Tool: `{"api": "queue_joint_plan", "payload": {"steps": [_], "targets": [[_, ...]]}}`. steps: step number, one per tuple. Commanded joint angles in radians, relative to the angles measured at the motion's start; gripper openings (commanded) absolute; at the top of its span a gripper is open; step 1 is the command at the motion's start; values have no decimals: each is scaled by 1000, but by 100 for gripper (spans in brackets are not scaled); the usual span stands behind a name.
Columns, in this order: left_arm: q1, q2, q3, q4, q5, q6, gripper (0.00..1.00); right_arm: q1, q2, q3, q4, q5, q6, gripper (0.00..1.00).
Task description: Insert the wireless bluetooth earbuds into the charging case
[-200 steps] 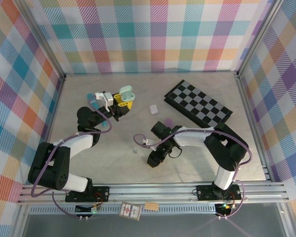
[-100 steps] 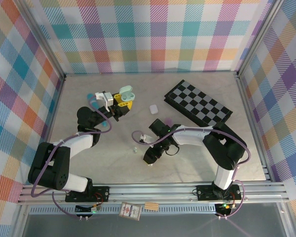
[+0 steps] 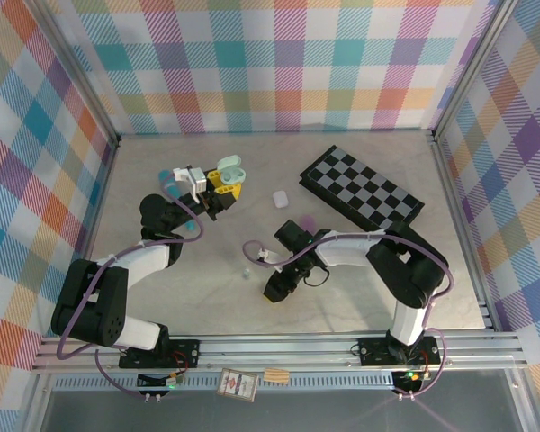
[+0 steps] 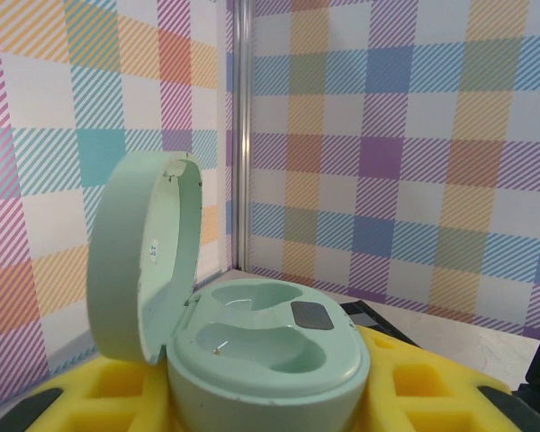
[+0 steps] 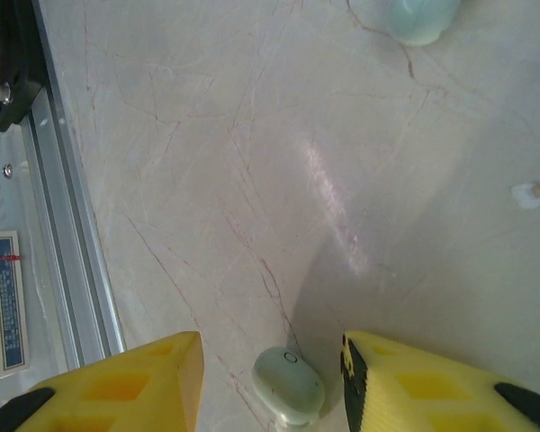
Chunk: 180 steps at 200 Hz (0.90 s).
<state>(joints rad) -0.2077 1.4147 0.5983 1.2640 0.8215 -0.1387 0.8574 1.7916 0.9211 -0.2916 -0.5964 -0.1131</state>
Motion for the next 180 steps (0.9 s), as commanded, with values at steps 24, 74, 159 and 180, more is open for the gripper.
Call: {"api": "queue_joint_plan", "payload": {"steps": [24, 74, 159, 180], "targets": [[17, 1, 25, 63, 29, -2, 34, 5, -30, -42, -54, -56, -3, 43], [17, 7, 28, 63, 33, -3, 34, 9, -15, -31, -48, -88, -1, 38], [19, 6, 25, 63, 30, -2, 34, 35, 21, -11, -56, -21, -13, 33], [18, 8, 27, 63, 31, -4, 34, 41, 34, -7, -54, 3, -10, 28]]}}
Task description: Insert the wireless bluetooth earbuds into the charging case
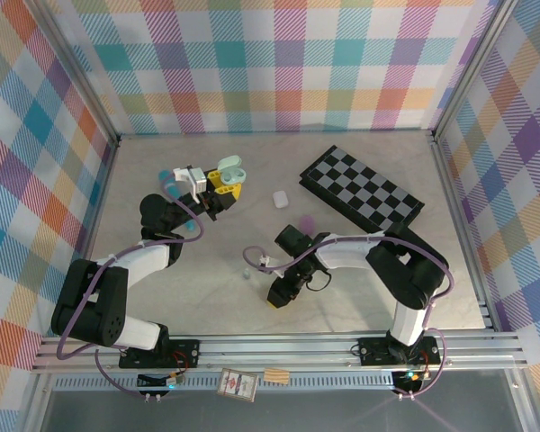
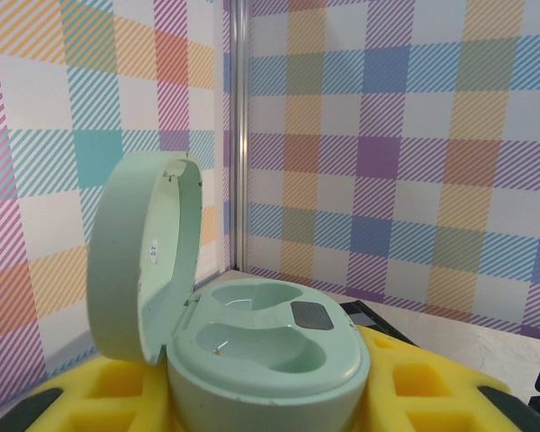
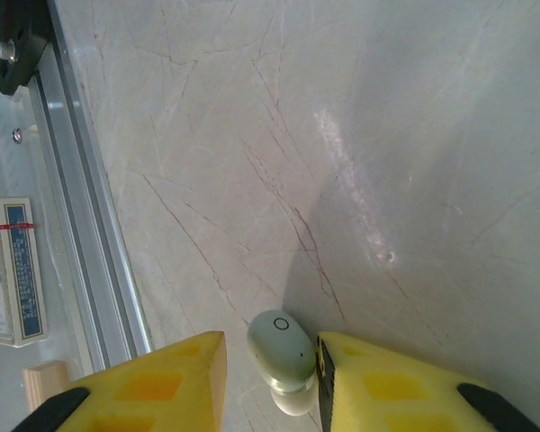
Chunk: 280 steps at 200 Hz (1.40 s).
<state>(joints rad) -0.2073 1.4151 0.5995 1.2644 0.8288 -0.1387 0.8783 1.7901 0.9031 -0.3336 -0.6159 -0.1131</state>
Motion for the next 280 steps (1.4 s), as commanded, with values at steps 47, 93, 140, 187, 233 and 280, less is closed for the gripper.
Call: {"api": "queue_joint_plan", "payload": {"steps": [47, 93, 140, 187, 233, 280], "targets": [[17, 6, 26, 63, 26, -7, 34, 24, 24, 8, -11, 60, -4, 20], [17, 4, 24, 62, 27, -7, 34, 24, -43, -15, 26, 96, 70, 19], [17, 3, 14, 61, 19, 15, 34, -16, -166, -97, 167, 347, 298, 21], [17, -1, 5, 60, 14, 22, 34, -27, -255, -120, 161, 739, 597, 22], [16, 2, 5, 59, 15, 22, 34, -25, -252, -43, -40, 1029, 914, 21], [15, 6, 8, 61, 19, 21, 34, -25, -194, 17, -169, 1115, 1079, 20]]}}
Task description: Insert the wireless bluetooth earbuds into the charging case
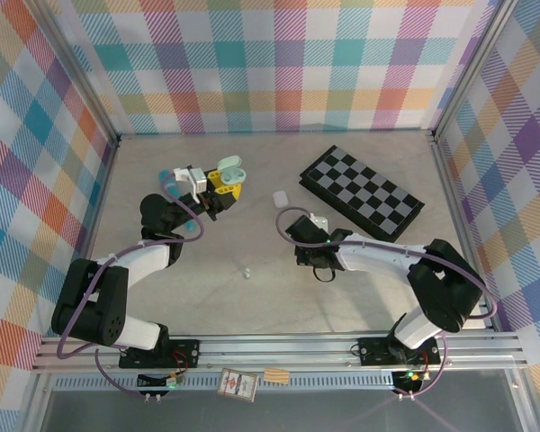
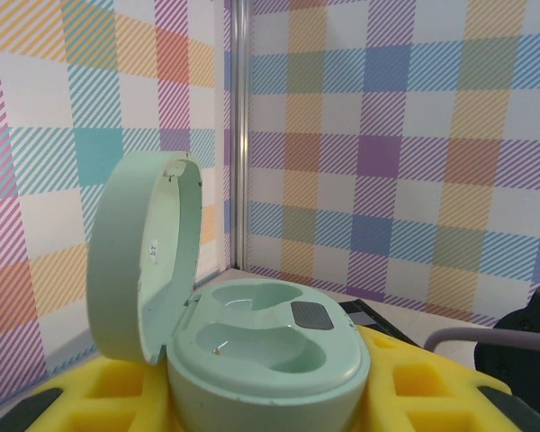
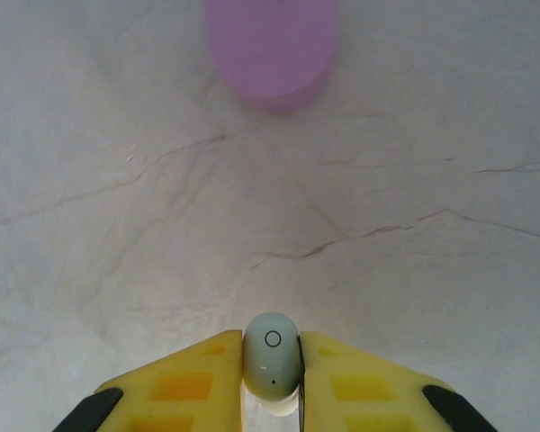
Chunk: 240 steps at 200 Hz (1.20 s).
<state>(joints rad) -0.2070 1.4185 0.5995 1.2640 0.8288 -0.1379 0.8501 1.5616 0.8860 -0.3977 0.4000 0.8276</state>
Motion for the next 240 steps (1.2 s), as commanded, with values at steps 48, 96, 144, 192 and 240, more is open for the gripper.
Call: {"api": "queue_joint_plan", "payload": {"steps": [48, 96, 144, 192, 240], "targets": [[11, 7, 5, 61, 21, 21, 34, 3, 39, 56, -121, 135, 110, 20], [-17, 28, 10, 61, 20, 23, 34, 3, -49, 72, -95, 153, -14, 20], [-62, 51, 16, 61, 37, 23, 34, 4, -204, 78, 81, 41, -272, 20], [-99, 52, 16, 60, 85, 21, 34, 3, -372, 89, 295, -273, -645, 19], [-124, 48, 37, 61, 173, -33, 34, -4, -373, 195, 319, -501, -818, 19]]}}
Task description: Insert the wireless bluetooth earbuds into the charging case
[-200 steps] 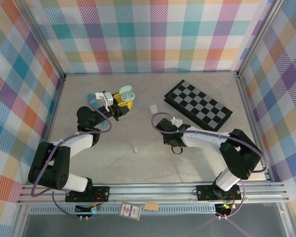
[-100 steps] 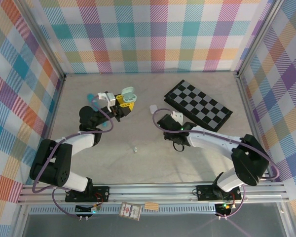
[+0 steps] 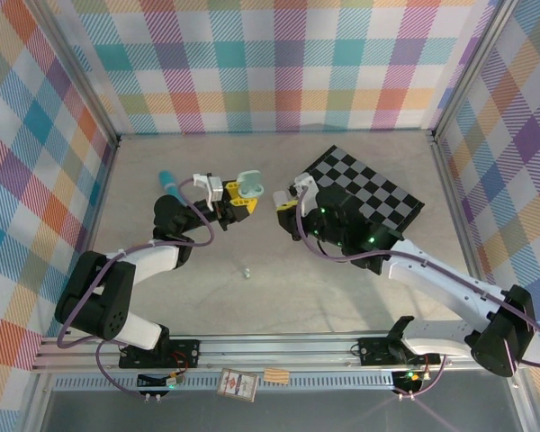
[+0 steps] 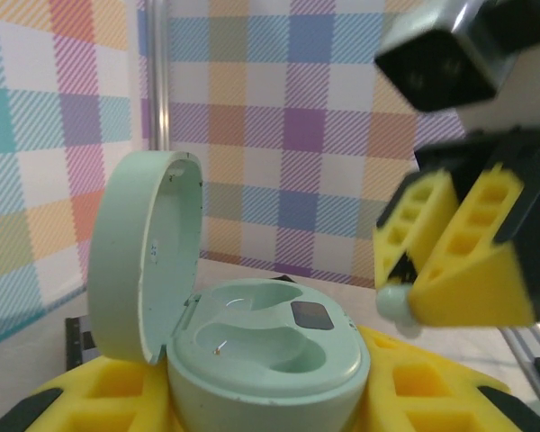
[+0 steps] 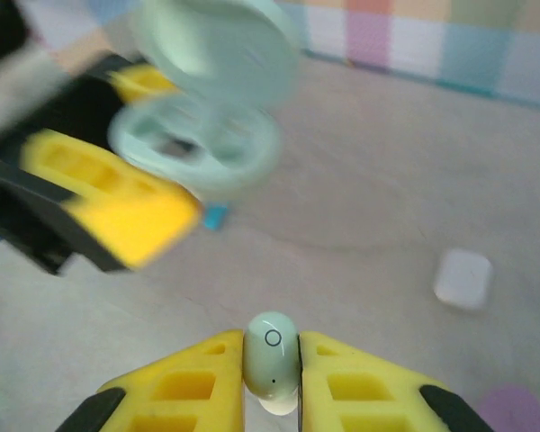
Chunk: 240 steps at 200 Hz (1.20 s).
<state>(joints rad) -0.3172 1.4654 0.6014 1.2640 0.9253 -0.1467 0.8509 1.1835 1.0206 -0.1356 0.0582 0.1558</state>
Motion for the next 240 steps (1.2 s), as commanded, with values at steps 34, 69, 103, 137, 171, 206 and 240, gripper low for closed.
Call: {"api": "queue_joint_plan", "payload": {"steps": [34, 69, 103, 137, 171, 206, 240], "targets": [[-26, -12, 46, 61, 127, -65, 34, -18, 42, 118, 46, -231, -203, 19], [-38, -15, 57, 63, 170, -94, 34, -29, 78, 155, 52, -265, -229, 19], [-41, -30, 57, 63, 180, -99, 34, -52, 91, 153, 74, -255, -218, 19], [-40, -38, 58, 64, 179, -101, 34, -67, 95, 146, 68, -251, -210, 19], [-41, -38, 64, 65, 172, -104, 34, -76, 97, 131, 76, -256, -197, 19], [-40, -46, 70, 64, 173, -111, 34, -79, 112, 121, 80, -264, -187, 20], [-40, -50, 70, 64, 167, -113, 34, -82, 128, 122, 82, -291, -173, 21]]}}
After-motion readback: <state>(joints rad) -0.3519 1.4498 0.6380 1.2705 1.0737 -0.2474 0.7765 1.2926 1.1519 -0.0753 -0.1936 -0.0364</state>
